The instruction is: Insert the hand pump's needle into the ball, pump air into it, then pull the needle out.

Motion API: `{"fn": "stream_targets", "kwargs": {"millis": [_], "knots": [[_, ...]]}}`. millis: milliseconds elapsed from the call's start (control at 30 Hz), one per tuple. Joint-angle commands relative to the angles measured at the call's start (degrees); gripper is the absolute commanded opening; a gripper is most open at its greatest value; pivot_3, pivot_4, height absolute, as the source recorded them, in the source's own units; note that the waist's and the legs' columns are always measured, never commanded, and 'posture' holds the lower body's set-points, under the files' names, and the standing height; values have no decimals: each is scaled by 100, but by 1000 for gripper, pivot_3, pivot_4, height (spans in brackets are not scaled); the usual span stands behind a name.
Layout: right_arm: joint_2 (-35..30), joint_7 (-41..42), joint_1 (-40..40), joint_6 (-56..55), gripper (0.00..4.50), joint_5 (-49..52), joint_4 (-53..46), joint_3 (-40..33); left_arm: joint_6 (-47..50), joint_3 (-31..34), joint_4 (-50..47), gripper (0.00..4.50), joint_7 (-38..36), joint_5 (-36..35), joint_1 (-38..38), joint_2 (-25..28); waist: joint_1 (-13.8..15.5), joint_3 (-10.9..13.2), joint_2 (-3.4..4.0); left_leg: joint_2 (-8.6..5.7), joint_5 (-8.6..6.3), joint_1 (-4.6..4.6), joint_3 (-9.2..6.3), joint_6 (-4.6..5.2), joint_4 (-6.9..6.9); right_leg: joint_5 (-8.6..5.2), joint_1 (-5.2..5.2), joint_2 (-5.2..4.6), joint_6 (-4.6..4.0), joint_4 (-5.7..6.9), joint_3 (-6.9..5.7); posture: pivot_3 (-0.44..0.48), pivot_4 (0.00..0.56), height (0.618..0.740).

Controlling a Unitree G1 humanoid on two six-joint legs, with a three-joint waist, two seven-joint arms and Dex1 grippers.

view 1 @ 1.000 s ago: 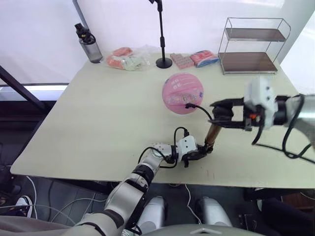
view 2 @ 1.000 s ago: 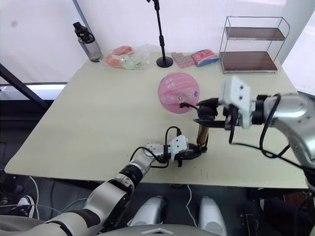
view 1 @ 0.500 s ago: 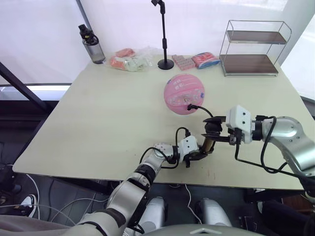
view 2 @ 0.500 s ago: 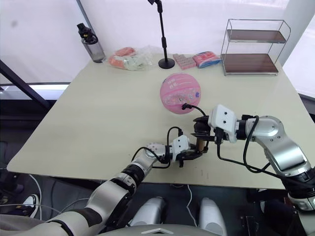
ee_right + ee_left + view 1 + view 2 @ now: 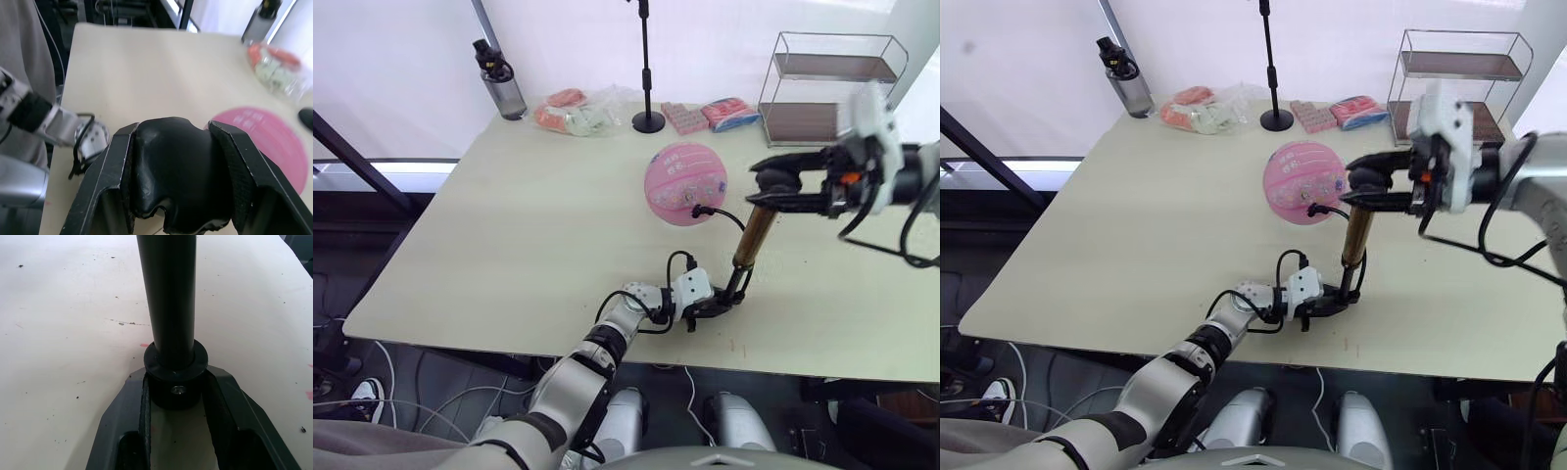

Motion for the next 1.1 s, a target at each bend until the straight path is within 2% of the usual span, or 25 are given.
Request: {"fn": "stream_targets", "kwargs": {"millis": [33, 300, 467, 733, 1100], "knots": [[-203, -52, -589, 78, 1796, 177, 96, -495, 247, -255, 536, 1087, 51, 385, 330, -4, 1, 11, -7, -2, 0, -3, -1, 0, 0, -1, -1, -4, 1, 0, -4, 0, 150, 731], [-140, -108, -944, 288, 1796, 227, 136, -427, 214, -278, 549, 1087, 35, 400, 322, -68, 9, 26, 11, -20, 1, -93, -8, 3, 37, -1, -66, -15, 10, 8, -12, 0, 150, 731], [-144, -78, -8, 31, 1796, -115, -283, -124, 206, -282, 554, 1087, 20, 407, 318, -70, 4, 24, 10, -25, -4, -93, -12, 11, 38, -5, -62, -17, 14, 8, -12, 0, 150, 731], [220, -358, 1504, -778, 1796, -871, -501, 424, 202, -260, 552, 1087, 1, 449, 313, -62, -24, -11, 1, -19, -9, -45, -13, 15, 37, -17, -18, -11, 28, 8, -16, 0, 150, 731], [689, -578, 2845, -1950, 1796, -1981, -233, 1208, 194, -242, 538, 1087, 12, 477, 350, -68, -25, -27, -7, -20, -13, -17, -10, 21, 35, -21, 10, -13, 31, 6, -13, 0, 150, 731]]}}
